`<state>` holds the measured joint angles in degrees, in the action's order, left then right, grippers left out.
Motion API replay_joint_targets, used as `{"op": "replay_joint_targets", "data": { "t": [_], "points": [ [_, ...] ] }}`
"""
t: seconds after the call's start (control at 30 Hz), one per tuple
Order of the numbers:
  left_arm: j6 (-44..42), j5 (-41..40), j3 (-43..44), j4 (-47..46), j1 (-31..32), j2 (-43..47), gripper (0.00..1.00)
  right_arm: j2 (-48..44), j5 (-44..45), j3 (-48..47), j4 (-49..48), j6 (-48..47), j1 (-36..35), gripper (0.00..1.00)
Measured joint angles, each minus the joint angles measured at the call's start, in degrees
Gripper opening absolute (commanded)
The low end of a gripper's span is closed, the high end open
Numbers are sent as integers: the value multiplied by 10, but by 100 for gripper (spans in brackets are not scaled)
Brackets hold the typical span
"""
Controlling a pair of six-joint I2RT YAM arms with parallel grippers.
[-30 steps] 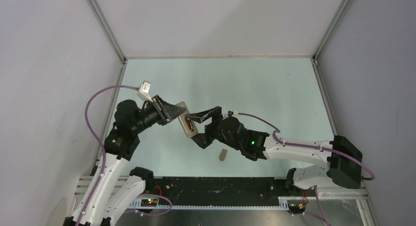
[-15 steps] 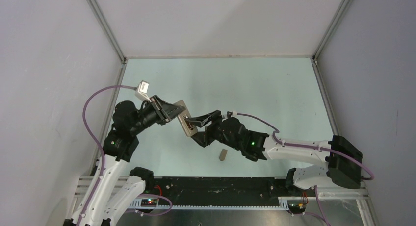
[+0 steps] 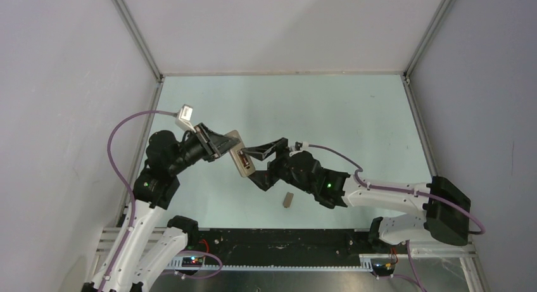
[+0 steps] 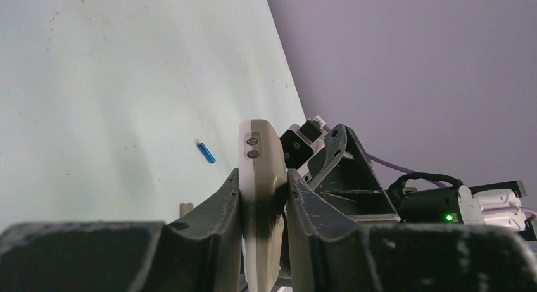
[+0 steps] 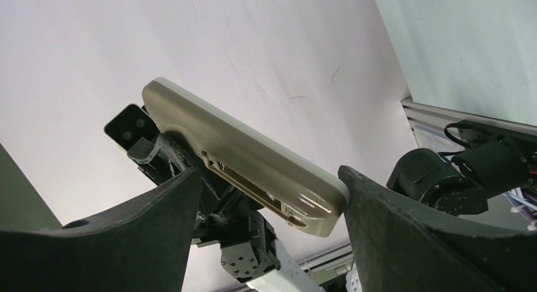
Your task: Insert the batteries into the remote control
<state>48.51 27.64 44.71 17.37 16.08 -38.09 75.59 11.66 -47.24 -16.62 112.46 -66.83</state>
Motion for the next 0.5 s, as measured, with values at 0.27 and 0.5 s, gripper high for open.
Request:
{"op": "replay_joint_targets", "data": {
  "t": [0.27, 0.5],
  "points": [
    [-1, 7, 1, 4, 1, -11, 0, -52, 5, 19, 38, -32, -3, 95],
    [-42, 46, 16, 10, 2, -19, 0, -158, 28, 58, 142, -92, -17, 91]
  ]
}}
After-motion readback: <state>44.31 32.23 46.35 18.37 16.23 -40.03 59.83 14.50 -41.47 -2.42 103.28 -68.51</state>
